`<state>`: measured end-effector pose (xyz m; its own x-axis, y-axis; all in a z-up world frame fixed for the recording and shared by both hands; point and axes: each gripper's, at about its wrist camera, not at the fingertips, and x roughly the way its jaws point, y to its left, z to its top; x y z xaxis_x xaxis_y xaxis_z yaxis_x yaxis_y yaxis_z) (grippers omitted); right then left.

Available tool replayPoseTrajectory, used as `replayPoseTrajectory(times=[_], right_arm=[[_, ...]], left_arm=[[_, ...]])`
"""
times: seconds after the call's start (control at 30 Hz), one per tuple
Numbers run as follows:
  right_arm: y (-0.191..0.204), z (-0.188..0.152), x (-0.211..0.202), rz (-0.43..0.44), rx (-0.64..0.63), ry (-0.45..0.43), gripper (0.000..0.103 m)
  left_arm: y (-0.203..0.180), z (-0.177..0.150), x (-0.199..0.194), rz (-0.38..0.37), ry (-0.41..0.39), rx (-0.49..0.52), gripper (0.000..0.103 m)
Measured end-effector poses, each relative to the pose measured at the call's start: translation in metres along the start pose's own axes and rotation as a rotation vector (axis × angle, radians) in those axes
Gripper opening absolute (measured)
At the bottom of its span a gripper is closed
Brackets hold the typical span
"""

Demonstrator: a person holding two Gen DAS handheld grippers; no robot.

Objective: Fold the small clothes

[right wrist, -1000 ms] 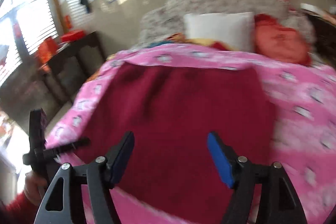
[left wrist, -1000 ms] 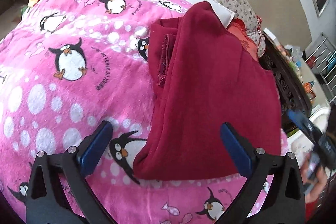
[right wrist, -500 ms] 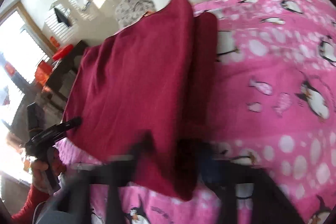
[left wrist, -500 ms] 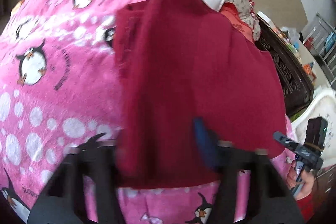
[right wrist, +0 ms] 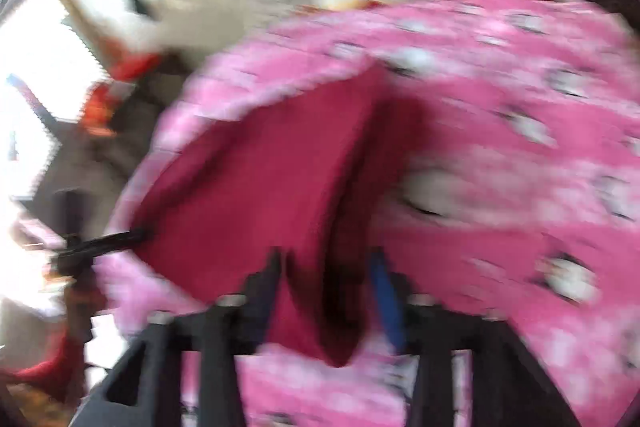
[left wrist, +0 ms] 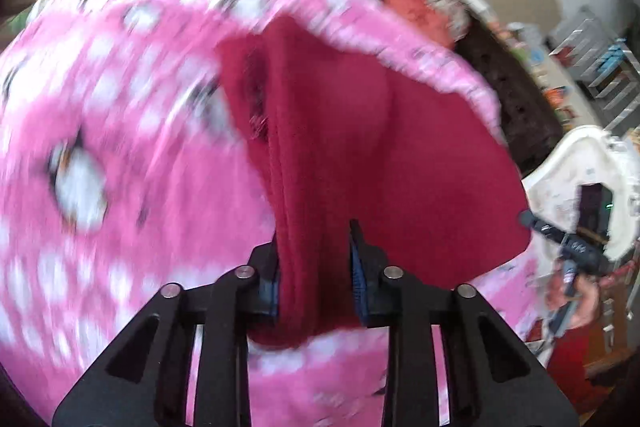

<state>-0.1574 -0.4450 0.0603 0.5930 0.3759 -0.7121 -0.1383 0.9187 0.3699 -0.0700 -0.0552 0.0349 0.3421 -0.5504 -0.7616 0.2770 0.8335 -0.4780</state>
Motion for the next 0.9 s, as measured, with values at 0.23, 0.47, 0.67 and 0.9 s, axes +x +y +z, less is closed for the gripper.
replayPoseTrajectory(times=[0.23,0.47,0.67,0.9], right_arm=[[0.037,0.034,-0.045,-0.005,-0.073,-0.186,0.049],[0.163,0.080,0.079,0.202,-0.277,-0.008,0.040],[0.247,0.120,0.190,0.189,-0.406,0.100,0.040],[0.270,0.130,0.251,0.131,-0.407,0.197,0.040]], left_arm=[[0.015,-0.014,-0.013,0.017,-0.051,-0.064,0.043],[0.012,-0.021,-0.007,0.026,-0.085,-0.087,0.047],[0.015,-0.023,-0.006,-0.010,-0.102,-0.119,0.056],[0.029,-0.025,-0.008,-0.084,-0.116,-0.165,0.057]])
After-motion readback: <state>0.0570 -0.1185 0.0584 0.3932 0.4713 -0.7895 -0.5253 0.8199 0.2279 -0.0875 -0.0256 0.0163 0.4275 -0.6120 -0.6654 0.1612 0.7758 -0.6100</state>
